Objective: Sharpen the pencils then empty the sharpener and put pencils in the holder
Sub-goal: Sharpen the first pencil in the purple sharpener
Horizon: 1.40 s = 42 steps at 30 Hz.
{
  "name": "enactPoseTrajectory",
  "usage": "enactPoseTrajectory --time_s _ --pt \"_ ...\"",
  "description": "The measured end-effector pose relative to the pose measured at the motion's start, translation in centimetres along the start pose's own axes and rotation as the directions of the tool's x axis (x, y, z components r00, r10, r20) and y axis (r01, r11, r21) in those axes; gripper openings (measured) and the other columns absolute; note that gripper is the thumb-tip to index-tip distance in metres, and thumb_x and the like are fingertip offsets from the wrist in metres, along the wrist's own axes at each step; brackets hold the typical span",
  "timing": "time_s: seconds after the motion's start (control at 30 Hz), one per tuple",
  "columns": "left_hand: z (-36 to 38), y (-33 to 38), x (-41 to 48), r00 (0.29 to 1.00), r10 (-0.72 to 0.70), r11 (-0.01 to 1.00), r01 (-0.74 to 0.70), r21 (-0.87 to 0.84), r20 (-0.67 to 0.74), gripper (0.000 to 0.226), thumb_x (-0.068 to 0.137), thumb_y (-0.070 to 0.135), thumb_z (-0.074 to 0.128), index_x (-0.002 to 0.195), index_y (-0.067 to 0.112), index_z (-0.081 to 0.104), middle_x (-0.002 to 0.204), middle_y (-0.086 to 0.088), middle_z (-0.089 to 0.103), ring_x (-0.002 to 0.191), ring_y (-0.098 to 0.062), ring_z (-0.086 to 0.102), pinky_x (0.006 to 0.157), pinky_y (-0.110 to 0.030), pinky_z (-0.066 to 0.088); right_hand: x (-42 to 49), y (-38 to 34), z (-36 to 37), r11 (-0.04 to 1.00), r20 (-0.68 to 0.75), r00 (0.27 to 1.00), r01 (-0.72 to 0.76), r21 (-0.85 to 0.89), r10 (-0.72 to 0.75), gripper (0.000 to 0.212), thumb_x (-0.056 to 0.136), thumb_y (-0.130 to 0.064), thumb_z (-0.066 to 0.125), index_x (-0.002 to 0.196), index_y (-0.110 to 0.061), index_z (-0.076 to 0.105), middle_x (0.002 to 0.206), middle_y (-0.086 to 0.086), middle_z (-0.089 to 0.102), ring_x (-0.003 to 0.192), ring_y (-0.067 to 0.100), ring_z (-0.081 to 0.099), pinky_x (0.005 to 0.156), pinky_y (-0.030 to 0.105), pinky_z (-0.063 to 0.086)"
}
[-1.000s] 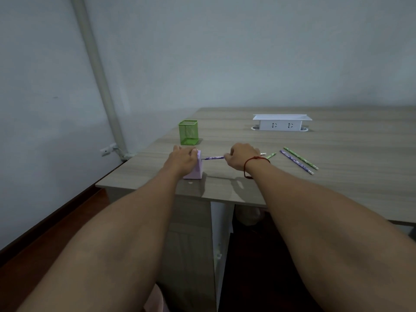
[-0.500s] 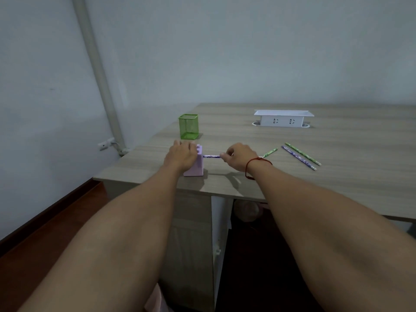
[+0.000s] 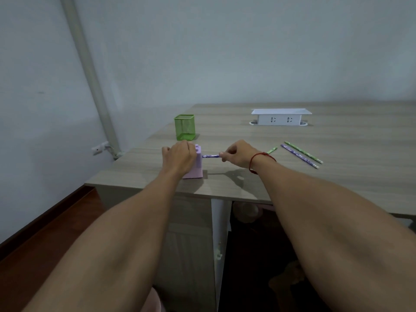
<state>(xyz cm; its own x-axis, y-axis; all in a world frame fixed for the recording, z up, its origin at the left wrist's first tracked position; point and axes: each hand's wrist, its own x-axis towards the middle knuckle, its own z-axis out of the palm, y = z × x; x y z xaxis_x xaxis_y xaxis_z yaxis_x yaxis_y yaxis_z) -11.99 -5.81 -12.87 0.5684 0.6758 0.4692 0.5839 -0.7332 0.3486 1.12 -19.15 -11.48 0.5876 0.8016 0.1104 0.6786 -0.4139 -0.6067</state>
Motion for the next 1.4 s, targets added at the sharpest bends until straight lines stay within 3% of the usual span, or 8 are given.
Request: enactPoseTrajectory --time_s 0.27,0.43,0.57,0.93,1.03,1.17,1.3,1.4 --pt "0.4 -0.4 -0.2 0.991 -0.019 1.0 0.019 0.001 -0.133 0.028 0.095 0.015 0.029 0.075 0.015 0.048 0.096 -0.013 0.067 0.091 -0.028 0.056 0.091 -0.04 0.028 0.3 -0.3 0.8 0.999 0.046 0.998 0.029 0.046 -0.031 0.033 0.094 -0.038 0.056 0.098 -0.011 0.076 0.057 -0.007 0.044 0.053 0.009 0.038 0.051 0.021 0.031" --pt "1.1 0.5 0.3 0.985 -0.059 0.998 0.053 -0.043 -0.161 0.033 0.094 0.018 0.029 0.07 0.013 0.051 0.088 -0.012 0.067 0.073 -0.021 0.045 0.091 -0.04 0.028 0.7 0.2 0.7 0.996 0.059 0.998 0.018 0.087 -0.023 0.034 0.093 -0.04 0.058 0.098 -0.012 0.077 0.08 0.003 0.059 0.077 0.017 0.05 0.073 0.027 0.042" --pt "1.3 0.8 0.8 0.974 -0.119 0.991 0.106 -0.075 -0.192 0.035 0.094 0.02 0.029 0.067 0.013 0.05 0.086 -0.012 0.067 0.071 -0.022 0.045 0.092 -0.041 0.029 1.5 -1.2 0.9 0.997 0.068 0.997 0.042 0.059 -0.046 0.033 0.093 -0.038 0.058 0.1 -0.011 0.077 0.085 0.004 0.061 0.079 0.017 0.05 0.075 0.027 0.041" --pt "1.4 2.6 0.4 0.996 -0.002 0.972 0.023 -0.232 0.087 0.034 0.1 0.019 0.025 0.086 0.004 0.054 0.104 -0.023 0.06 0.095 -0.034 0.054 0.074 -0.035 0.036 1.7 0.0 -1.1 0.99 0.11 0.993 -0.027 -0.14 0.042 0.037 0.093 -0.039 0.054 0.098 -0.009 0.075 0.102 0.008 0.071 0.099 0.025 0.063 0.095 0.037 0.049" --pt "1.5 2.9 0.7 0.99 0.011 0.936 0.039 -0.35 0.141 0.035 0.101 0.018 0.026 0.098 -0.002 0.055 0.113 -0.025 0.058 0.106 -0.036 0.053 0.077 -0.033 0.034 1.4 0.0 -0.7 0.963 -0.005 1.0 -0.025 -0.267 0.025 0.031 0.095 -0.035 0.051 0.111 -0.015 0.069 0.119 0.006 0.067 0.115 0.026 0.059 0.103 0.04 0.042" --pt "0.6 2.6 0.3 0.998 -0.036 0.86 0.054 -0.507 0.044 0.04 0.103 0.03 0.025 0.12 0.002 0.048 0.121 -0.02 0.056 0.111 -0.032 0.051 0.082 -0.031 0.033 1.0 -1.4 -0.3 0.98 -0.167 0.98 0.077 -0.182 -0.108 0.037 0.097 -0.02 0.041 0.131 -0.02 0.054 0.134 0.004 0.058 0.127 0.025 0.05 0.107 0.04 0.036" --pt "0.0 0.4 -0.1 0.995 -0.103 0.897 0.097 -0.432 0.01 0.034 0.1 0.02 0.029 0.11 -0.001 0.053 0.111 -0.022 0.061 0.103 -0.033 0.055 0.079 -0.033 0.037 -0.3 -3.6 0.3 0.979 -0.025 0.98 0.196 -0.062 -0.198 0.05 0.095 -0.027 0.048 0.143 -0.015 0.043 0.14 0.01 0.052 0.129 0.026 0.048 0.107 0.036 0.037" --pt "0.6 -1.2 -1.1 0.988 -0.046 0.938 0.094 -0.334 0.147 0.029 0.093 0.012 0.038 0.103 0.001 0.062 0.109 -0.019 0.065 0.101 -0.033 0.059 0.084 -0.036 0.046 -1.2 -4.6 0.8 0.94 0.084 0.962 0.273 -0.203 -0.261 0.05 0.093 -0.029 0.054 0.139 -0.011 0.045 0.14 0.013 0.05 0.127 0.029 0.048 0.103 0.037 0.04"
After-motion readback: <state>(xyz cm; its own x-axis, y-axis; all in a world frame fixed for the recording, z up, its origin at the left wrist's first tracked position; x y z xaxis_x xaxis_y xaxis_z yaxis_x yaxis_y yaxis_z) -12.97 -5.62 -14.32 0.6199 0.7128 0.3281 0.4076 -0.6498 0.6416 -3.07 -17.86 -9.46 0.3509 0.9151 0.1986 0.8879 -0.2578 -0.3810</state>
